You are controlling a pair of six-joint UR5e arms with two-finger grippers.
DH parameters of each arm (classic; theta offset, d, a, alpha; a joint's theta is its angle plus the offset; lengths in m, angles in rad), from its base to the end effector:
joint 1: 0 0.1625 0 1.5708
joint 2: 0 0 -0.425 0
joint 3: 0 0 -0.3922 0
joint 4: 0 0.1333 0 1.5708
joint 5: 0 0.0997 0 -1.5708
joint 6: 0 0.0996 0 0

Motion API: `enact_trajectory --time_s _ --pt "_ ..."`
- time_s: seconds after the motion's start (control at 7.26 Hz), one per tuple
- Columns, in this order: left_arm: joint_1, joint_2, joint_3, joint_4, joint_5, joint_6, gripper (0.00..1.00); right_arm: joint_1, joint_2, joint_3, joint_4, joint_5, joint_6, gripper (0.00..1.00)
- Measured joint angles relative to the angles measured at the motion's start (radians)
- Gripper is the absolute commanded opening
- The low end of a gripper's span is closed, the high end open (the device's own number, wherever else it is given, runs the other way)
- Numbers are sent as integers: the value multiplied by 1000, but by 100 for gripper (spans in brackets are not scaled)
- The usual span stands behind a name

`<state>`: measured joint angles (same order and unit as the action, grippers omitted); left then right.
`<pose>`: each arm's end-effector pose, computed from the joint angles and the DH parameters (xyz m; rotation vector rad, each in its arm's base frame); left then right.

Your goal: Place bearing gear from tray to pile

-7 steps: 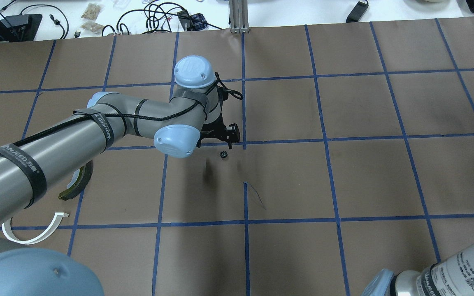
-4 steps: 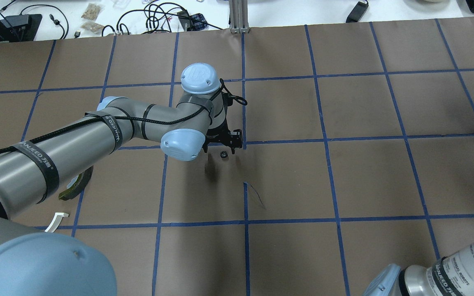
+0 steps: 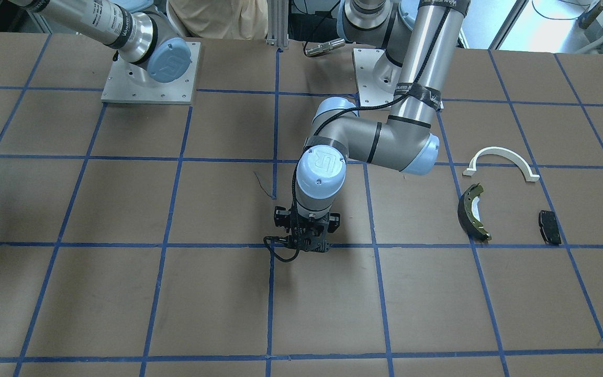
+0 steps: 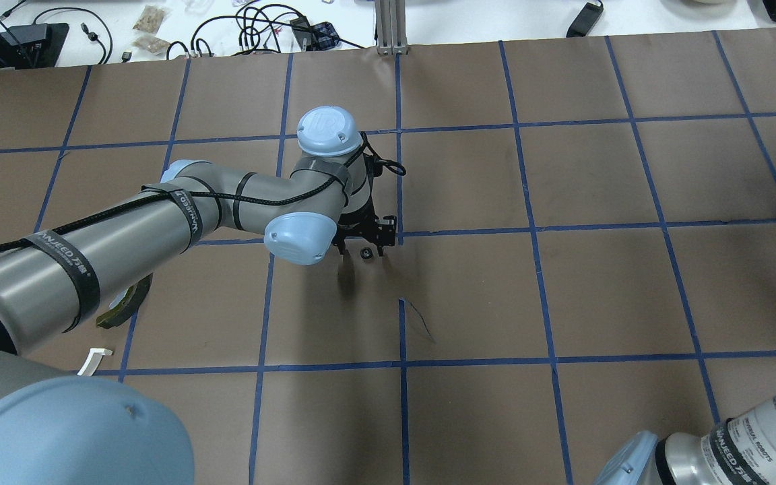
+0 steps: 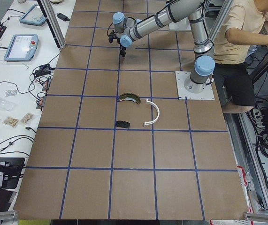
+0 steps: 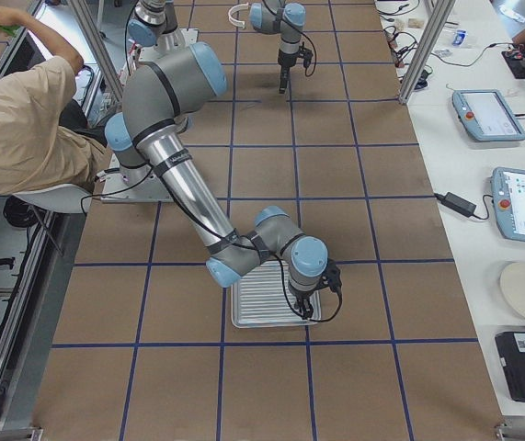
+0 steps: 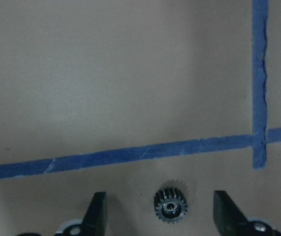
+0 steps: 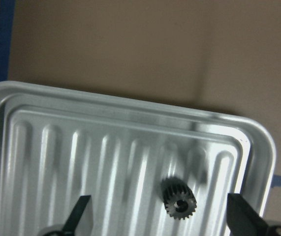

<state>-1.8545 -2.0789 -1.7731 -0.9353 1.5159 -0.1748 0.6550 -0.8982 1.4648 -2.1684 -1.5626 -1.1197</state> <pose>-0.3001 -0.5334 0.1714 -0.1657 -3.0979 -0.1326 -0.4722 -0.5318 0.1880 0.3177 -3.1031 0.0363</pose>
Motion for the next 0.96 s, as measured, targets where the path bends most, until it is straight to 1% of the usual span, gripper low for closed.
enact_trajectory --time_s 0.14,0.28,0.41,0.55,0.69,0.83,0.96 --pt "0 -1 0 -4 2 0 24 -1 9 -7 2 -3 -1 67" --pt "0 -2 0 -8 3 0 0 -1 12 -10 4 -7 -1 50" --pt "0 -1 4 -8 3 0 0 -1 14 -11 6 -11 -2 27" --pt "3 4 11 -9 3 0 0 -1 14 -12 7 -13 -1 15" --pt "11 14 21 -17 6 1 0 -2 15 -12 7 -14 -1 9" --pt "31 29 44 -52 8 6 0 -2 17 -13 7 -16 0 0" --pt "60 44 83 -116 14 17 0 -2 16 -14 6 -19 1 0"
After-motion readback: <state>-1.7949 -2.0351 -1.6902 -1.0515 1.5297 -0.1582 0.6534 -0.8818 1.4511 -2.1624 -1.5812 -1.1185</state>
